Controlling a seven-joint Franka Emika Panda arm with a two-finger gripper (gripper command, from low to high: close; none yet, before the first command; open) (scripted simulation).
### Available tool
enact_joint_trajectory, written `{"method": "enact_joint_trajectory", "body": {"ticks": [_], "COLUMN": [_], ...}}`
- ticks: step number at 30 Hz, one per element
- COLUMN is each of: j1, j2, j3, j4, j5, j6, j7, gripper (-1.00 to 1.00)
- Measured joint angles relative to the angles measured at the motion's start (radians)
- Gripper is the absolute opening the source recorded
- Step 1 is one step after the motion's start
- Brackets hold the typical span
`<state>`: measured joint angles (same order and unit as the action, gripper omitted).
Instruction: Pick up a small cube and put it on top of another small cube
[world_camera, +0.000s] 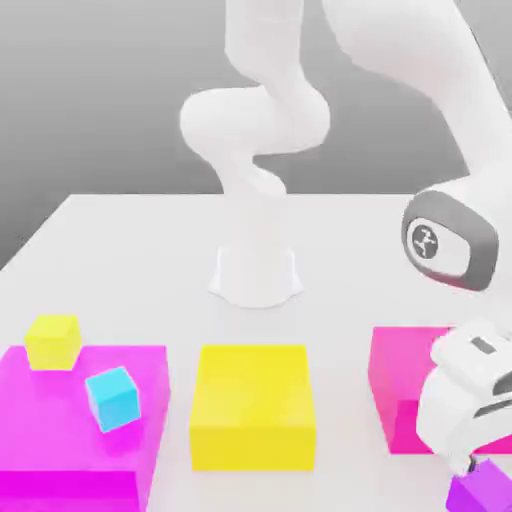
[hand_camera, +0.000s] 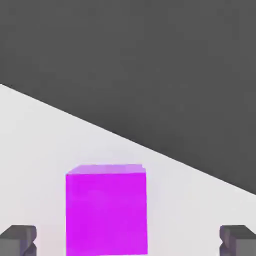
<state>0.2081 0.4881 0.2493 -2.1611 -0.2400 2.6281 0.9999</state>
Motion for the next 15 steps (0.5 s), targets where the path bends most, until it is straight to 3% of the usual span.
{"method": "enact_joint_trajectory", "body": {"ticks": [1,2,9,13,15], "j1": [0.011,0.022,0.027,-0.007,-0.052], "j2": [0.036,0.069,0.075,-0.046,-0.114], "j3": [-0.013,-0.026,-0.031,0.007,-0.026], "j4": [0.008,0.015,0.016,-0.013,-0.045], "j5": [-0.014,-0.026,-0.025,0.029,0.055], "j6": [0.027,0.051,0.057,-0.035,-0.069], "j7": [0.010,0.018,0.018,-0.018,-0.005], "gripper": [0.00,-1.00,-1.00,-1.00,-1.00]}}
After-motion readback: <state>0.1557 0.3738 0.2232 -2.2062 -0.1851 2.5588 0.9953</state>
